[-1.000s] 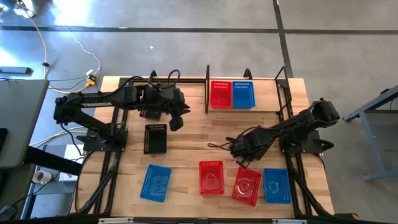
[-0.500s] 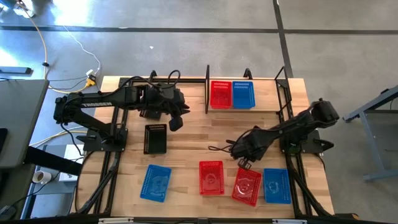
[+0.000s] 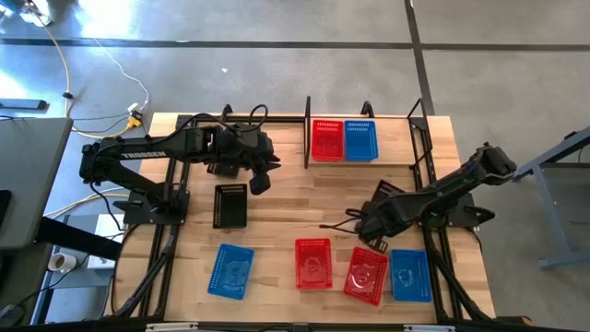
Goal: Stack baskets on shelf by color
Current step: Put the bottom right black bin on the shelf
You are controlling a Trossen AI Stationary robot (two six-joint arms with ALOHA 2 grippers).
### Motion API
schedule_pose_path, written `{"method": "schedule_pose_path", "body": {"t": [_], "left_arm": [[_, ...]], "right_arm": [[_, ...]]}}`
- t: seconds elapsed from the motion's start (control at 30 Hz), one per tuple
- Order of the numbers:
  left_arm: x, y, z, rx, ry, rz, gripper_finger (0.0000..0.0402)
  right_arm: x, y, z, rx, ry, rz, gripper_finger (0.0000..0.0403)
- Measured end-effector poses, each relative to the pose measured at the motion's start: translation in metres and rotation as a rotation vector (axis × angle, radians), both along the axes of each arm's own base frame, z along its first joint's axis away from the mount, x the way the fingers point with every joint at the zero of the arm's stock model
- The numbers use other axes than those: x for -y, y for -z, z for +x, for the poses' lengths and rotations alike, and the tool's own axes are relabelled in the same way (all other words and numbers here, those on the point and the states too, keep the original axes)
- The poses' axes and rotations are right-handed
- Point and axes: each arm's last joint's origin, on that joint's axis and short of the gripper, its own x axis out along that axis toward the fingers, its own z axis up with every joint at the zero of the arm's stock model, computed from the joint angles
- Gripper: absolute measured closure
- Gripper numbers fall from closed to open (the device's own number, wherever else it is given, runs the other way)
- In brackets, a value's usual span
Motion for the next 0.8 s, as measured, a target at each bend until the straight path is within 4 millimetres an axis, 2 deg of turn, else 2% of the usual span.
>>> {"method": "schedule_pose_path", "body": {"t": [0.43,0.8], "left_arm": [[0.000,-0.001,0.000,0.007,0.000,0.002,0.0337],[0.000,-0.002,0.001,0.023,-0.011,-0.009,0.0337]], "right_arm": [[0.014,-0.023,-0.032,-0.082,-0.139,-0.181,0.0402],[0.025,-0.028,-0.043,-0.204,-0.430,-0.286,0.0403]]}}
